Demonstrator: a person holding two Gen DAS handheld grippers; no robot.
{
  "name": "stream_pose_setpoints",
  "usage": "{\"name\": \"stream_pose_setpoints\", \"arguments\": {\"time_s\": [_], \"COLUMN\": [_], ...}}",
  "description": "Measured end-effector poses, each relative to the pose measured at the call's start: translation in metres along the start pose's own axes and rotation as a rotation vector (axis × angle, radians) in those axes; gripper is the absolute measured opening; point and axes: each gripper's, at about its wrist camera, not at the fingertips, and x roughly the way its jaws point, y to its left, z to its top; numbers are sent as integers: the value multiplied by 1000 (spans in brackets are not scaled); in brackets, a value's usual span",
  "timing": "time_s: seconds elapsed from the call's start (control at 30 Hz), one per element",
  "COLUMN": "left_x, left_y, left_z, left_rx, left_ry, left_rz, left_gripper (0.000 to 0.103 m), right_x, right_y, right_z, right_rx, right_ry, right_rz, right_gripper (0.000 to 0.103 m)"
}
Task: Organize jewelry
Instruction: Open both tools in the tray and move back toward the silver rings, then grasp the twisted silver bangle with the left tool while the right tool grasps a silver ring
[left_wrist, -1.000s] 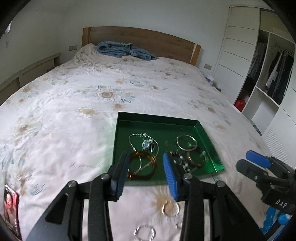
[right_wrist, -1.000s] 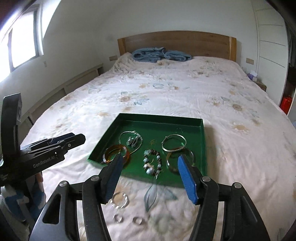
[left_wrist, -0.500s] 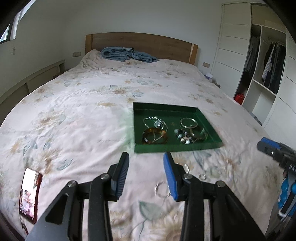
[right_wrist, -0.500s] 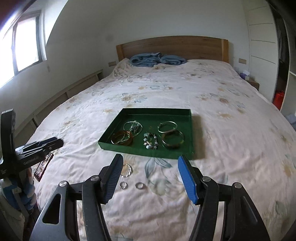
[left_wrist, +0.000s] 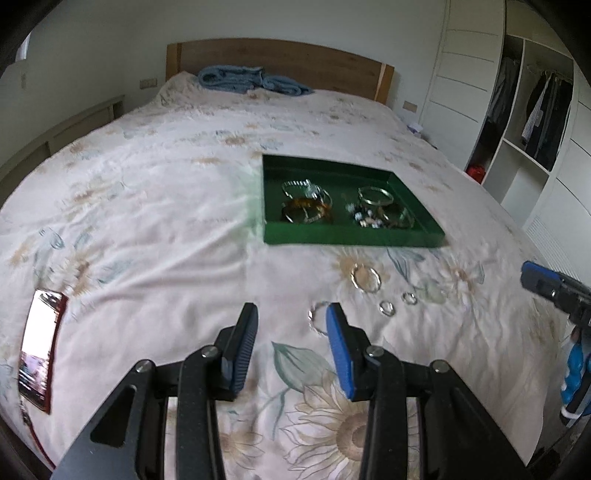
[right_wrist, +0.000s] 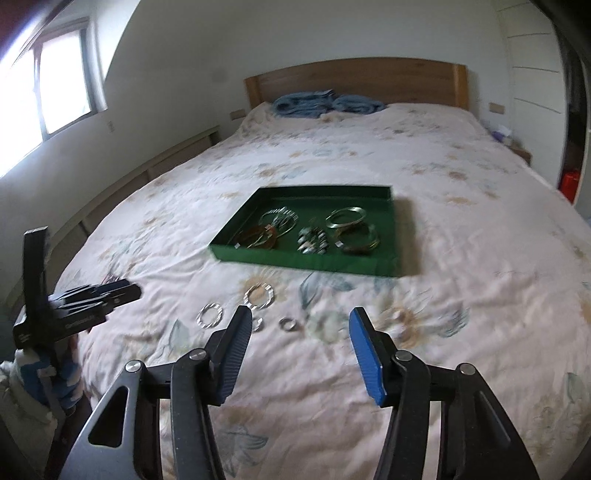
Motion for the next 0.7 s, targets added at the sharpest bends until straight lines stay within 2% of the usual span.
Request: {"name": "stream_pose_setpoints", "arguments": {"time_s": [0.43, 0.5, 0.7], "left_x": [63, 71, 93], "left_y": [-8, -8, -9], "left_z": [-14, -14, -16], "left_rx": [33, 39, 66], "left_ry": [110, 123, 160], "left_rz": [-62, -72, -87], "left_gripper": [37, 37, 36], "right_x": [84, 98, 130], "right_y": [41, 44, 44], "right_z": [-26, -27, -28], "right_rx": [-146, -163, -182], "right_ry": [166, 189, 232], "right_rz": [144, 168, 194], "right_gripper": [41, 35, 31]}}
